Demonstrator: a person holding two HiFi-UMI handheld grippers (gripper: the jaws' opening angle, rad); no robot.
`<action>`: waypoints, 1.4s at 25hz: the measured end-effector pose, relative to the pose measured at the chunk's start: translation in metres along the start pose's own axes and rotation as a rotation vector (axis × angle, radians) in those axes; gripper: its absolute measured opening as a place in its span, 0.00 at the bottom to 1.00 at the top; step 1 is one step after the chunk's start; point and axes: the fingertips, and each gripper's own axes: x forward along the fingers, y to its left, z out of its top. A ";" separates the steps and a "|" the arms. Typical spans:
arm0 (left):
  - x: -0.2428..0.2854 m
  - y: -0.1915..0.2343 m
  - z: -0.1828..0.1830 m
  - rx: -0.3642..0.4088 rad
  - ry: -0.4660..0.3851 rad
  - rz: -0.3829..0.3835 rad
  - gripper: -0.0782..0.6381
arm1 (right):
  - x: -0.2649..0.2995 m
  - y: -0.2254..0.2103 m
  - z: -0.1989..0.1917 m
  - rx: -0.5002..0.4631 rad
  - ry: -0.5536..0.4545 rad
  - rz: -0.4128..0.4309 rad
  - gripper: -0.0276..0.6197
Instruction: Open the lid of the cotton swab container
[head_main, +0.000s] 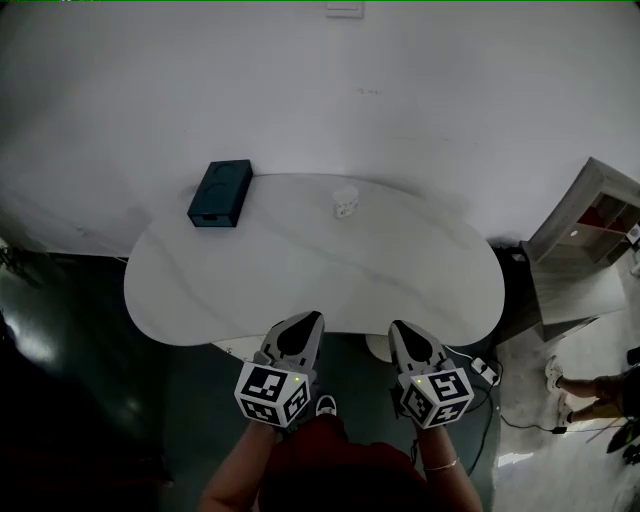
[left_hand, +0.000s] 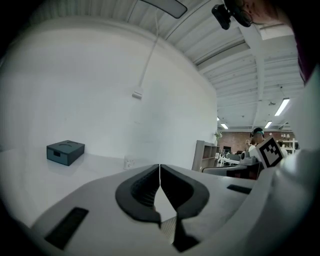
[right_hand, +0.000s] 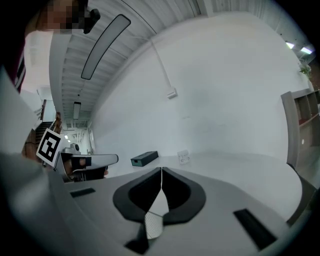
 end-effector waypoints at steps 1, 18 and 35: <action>0.005 0.006 0.002 -0.006 -0.004 -0.010 0.15 | 0.009 0.000 0.001 0.000 0.006 -0.003 0.07; 0.077 0.085 -0.001 -0.035 0.050 -0.041 0.15 | 0.083 -0.029 0.011 -0.006 0.036 -0.119 0.07; 0.157 0.112 -0.007 -0.008 0.125 -0.063 0.15 | 0.143 -0.075 0.020 -0.006 0.084 -0.081 0.07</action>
